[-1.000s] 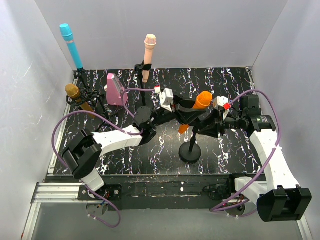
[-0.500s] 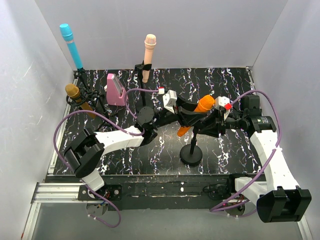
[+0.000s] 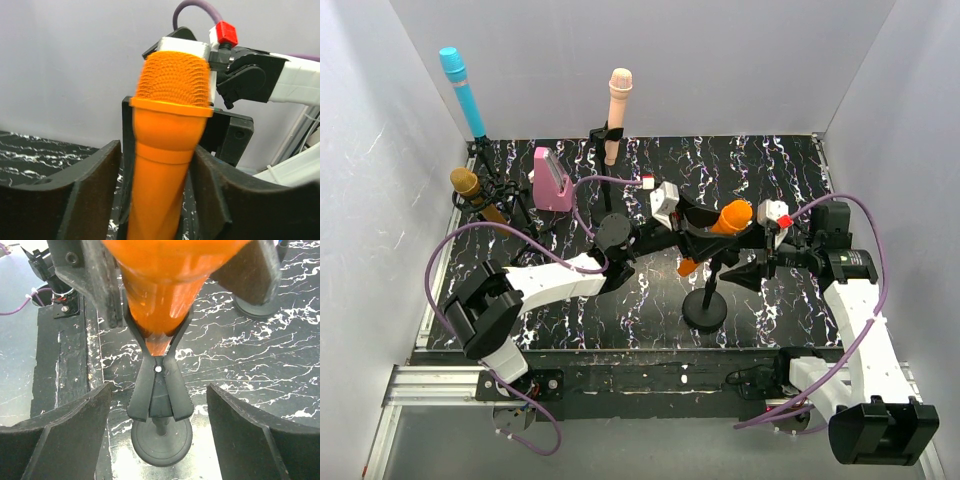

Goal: Attach the microphones to the stand

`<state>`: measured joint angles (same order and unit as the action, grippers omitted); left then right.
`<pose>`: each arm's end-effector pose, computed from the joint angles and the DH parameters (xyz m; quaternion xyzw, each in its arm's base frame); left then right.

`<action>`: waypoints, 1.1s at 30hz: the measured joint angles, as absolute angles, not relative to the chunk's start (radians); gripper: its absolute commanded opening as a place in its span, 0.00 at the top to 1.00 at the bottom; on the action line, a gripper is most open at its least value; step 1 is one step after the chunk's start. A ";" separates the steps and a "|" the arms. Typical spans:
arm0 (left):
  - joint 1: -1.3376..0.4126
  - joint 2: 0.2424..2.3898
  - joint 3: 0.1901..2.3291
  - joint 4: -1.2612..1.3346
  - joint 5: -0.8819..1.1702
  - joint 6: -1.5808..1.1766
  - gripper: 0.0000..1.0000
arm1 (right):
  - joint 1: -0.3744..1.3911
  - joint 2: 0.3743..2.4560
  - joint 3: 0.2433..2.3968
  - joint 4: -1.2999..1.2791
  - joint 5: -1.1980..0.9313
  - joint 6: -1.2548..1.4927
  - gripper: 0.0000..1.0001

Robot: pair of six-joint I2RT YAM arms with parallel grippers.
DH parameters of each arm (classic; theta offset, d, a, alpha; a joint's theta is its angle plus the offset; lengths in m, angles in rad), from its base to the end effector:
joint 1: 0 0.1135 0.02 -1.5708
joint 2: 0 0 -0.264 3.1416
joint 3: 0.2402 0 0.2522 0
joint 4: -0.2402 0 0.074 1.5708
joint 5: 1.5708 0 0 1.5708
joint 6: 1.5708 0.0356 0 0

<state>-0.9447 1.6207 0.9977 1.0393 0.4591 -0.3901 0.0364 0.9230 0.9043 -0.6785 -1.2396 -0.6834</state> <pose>0.2005 -0.3042 0.3258 0.3289 0.4589 -0.6026 0.5640 0.1710 0.0399 0.3245 -0.4897 0.6038 0.3896 0.4938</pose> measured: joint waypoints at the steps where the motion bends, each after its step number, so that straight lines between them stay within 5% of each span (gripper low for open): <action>1: -0.945 1.618 0.998 1.028 0.458 -0.393 0.36 | 0.030 0.916 0.899 -0.680 -1.241 -0.683 0.17; 5: -0.948 1.597 0.998 0.970 0.447 -0.398 0.20 | 0.001 0.895 0.890 -0.686 -1.250 -0.690 0.16; 12: -0.949 1.476 0.995 0.869 0.398 -0.366 0.09 | -0.057 0.870 0.867 -0.696 -1.276 -0.707 0.16; 21: -0.949 1.252 0.903 0.749 0.333 -0.279 0.02 | -0.065 0.848 0.803 -0.771 -1.299 -0.844 0.15; 33: -0.949 0.773 0.481 0.529 0.125 -0.302 0.02 | -0.065 0.855 0.651 -0.770 -1.327 -0.954 0.23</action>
